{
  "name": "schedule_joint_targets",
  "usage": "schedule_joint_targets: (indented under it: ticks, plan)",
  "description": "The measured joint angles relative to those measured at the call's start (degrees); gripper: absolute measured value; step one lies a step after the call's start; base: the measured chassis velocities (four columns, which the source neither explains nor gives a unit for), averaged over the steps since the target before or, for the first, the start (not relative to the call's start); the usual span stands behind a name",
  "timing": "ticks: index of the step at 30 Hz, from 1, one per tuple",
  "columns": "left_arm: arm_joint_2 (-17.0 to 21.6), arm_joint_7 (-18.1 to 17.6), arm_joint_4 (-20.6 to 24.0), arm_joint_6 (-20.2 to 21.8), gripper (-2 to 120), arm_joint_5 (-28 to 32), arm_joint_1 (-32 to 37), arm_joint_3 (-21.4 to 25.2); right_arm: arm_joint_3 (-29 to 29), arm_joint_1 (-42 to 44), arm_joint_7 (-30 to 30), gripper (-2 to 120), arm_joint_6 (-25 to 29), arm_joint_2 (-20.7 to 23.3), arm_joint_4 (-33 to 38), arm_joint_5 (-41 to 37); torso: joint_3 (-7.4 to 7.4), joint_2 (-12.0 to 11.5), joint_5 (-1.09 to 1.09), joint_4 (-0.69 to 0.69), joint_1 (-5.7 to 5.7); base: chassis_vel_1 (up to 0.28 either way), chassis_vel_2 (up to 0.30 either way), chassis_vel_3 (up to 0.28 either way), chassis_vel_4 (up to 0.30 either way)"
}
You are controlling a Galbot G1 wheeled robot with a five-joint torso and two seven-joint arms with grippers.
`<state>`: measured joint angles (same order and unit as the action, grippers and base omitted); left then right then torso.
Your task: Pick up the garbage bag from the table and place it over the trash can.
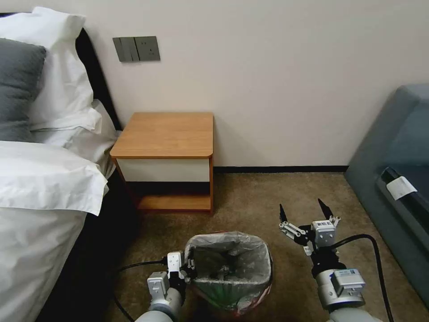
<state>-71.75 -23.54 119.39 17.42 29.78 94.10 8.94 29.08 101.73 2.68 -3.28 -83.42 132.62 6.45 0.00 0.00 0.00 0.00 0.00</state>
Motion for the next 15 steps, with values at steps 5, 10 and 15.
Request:
schedule_joint_targets:
  ticks: [5,10,15]
  plan:
    - [0.0,0.0,-0.3,0.0,25,-0.9,-0.1,0.0,0.0,-0.1,0.1,100,0.0,0.1,-0.1,-0.3,0.00,0.0,0.00,0.00,0.00,0.000,0.000,0.000,0.000]
    - [0.0,0.0,-0.4,0.0,46,-1.3,-0.2,-0.1,0.1,0.0,0.2,100,0.0,0.1,-0.1,-0.6,0.00,0.0,0.00,0.00,0.00,0.000,0.000,0.000,0.000]
    - [0.0,0.1,-0.2,0.0,59,-1.7,-0.2,-0.1,0.1,0.0,0.2,100,0.0,0.1,-0.1,-0.6,0.00,0.0,-0.01,0.00,0.00,0.000,0.000,0.000,0.000]
